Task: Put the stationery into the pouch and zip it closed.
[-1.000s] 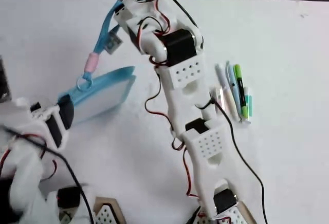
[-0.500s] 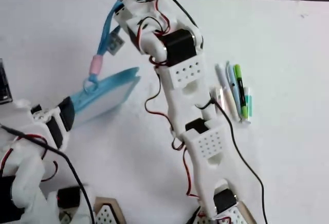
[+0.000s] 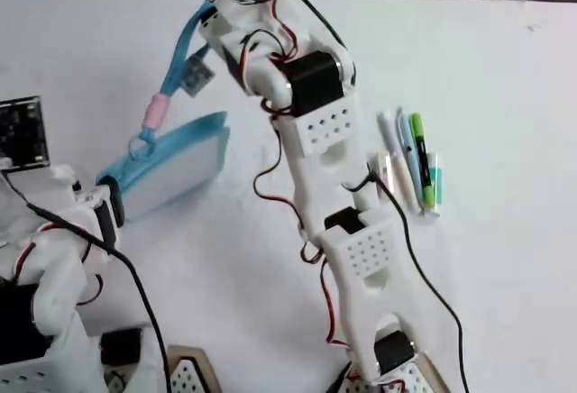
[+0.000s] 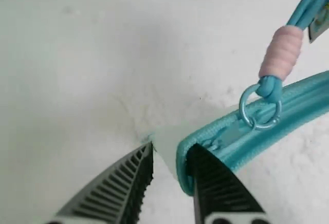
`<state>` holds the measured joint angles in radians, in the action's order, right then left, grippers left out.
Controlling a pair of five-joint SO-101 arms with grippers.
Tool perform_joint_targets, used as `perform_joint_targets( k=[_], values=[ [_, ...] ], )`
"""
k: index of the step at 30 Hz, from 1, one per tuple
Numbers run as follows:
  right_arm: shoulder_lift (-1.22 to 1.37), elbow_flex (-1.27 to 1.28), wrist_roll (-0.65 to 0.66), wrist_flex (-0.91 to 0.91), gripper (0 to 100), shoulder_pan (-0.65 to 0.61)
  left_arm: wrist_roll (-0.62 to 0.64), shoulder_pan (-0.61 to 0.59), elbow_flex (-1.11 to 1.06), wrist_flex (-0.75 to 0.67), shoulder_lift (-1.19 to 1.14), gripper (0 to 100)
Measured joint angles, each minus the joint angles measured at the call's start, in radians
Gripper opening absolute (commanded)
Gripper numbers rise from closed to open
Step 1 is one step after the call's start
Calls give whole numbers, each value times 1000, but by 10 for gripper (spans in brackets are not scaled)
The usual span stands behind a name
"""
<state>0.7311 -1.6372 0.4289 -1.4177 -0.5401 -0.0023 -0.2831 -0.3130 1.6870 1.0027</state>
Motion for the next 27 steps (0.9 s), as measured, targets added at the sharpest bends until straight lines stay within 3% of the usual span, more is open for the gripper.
perform_joint_targets(
  k=[4, 8, 12, 20, 27],
  values=[
    [0, 0, 0, 0, 17, 0, -9, 0, -6, -6, 0, 111],
    [0, 0, 0, 0, 17, 15, -15, 2, -5, -6, -28, 15],
    [0, 0, 0, 0, 17, 66, -64, 2, 55, -6, -117, 21],
    [0, 0, 0, 0, 17, 245, -32, 2, 284, 89, -301, 20],
    [49, 0, 0, -11, 17, 391, 37, 2, 348, 100, -311, 20]
  ],
)
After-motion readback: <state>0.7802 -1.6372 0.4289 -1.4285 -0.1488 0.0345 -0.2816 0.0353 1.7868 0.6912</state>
